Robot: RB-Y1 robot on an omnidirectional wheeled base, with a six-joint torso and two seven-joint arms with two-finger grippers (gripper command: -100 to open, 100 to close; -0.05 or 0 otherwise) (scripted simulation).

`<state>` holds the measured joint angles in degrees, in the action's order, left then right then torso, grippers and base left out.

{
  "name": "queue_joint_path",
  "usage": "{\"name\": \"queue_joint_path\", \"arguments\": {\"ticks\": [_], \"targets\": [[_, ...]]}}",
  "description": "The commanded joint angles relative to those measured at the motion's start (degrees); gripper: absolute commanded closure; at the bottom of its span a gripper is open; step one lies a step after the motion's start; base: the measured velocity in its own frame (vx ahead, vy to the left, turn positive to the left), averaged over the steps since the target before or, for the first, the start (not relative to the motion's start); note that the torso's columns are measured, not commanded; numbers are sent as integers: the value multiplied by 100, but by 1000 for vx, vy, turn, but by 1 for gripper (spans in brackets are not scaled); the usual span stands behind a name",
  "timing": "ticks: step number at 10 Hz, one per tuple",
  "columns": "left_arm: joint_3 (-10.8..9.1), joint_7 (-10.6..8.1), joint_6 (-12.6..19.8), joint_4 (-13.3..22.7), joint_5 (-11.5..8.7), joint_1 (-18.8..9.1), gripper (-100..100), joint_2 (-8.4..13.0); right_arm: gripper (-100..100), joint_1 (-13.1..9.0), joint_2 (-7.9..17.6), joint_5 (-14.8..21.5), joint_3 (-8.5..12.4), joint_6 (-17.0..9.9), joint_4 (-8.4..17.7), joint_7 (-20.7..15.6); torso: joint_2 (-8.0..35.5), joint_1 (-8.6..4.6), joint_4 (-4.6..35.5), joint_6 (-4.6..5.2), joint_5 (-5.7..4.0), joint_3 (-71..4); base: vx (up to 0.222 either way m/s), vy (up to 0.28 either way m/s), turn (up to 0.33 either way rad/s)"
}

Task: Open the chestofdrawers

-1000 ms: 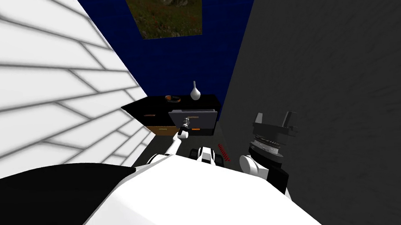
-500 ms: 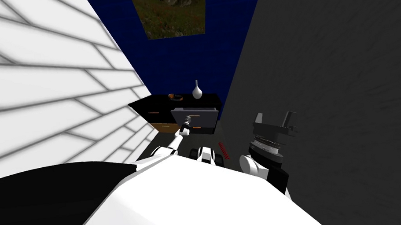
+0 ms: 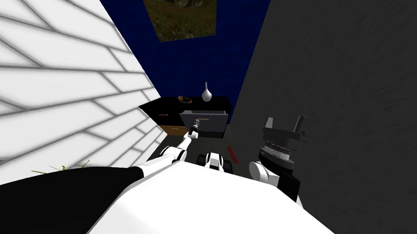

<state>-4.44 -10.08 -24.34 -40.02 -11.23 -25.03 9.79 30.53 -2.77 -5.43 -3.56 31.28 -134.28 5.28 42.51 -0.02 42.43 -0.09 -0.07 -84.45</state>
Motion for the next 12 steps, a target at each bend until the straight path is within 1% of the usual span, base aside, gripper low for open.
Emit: {"name": "queue_joint_path", "arguments": {"ticks": [1,3,6,7,9,12], "targets": [[20,-38,-58,288,8,-219,100,34,0,0,0,0,0,0,0,0,5,2,9,-3,-3,5,-36,-9,-1],[42,-53,-29,300,13,-261,100,39,0,0,0,0,0,0,0,0,9,-1,0,3,2,5,-129,-19,25],[68,-64,13,257,18,-308,100,44,0,-1,0,0,0,0,1,0,17,0,10,1,-1,12,-194,-9,20],[68,-80,202,236,3,-405,-100,88,0,-2,0,0,0,-1,1,0,19,5,14,-5,-3,13,-127,-6,11],[55,-93,370,210,-13,-543,-100,138,0,0,0,0,0,0,0,0,-55,0,-21,8,4,-32,-30,-13,10],[36,-112,623,171,-39,-751,-100,214,0,1,0,0,0,0,0,0,-22,0,-8,9,3,-12,-26,-10,5]]}}
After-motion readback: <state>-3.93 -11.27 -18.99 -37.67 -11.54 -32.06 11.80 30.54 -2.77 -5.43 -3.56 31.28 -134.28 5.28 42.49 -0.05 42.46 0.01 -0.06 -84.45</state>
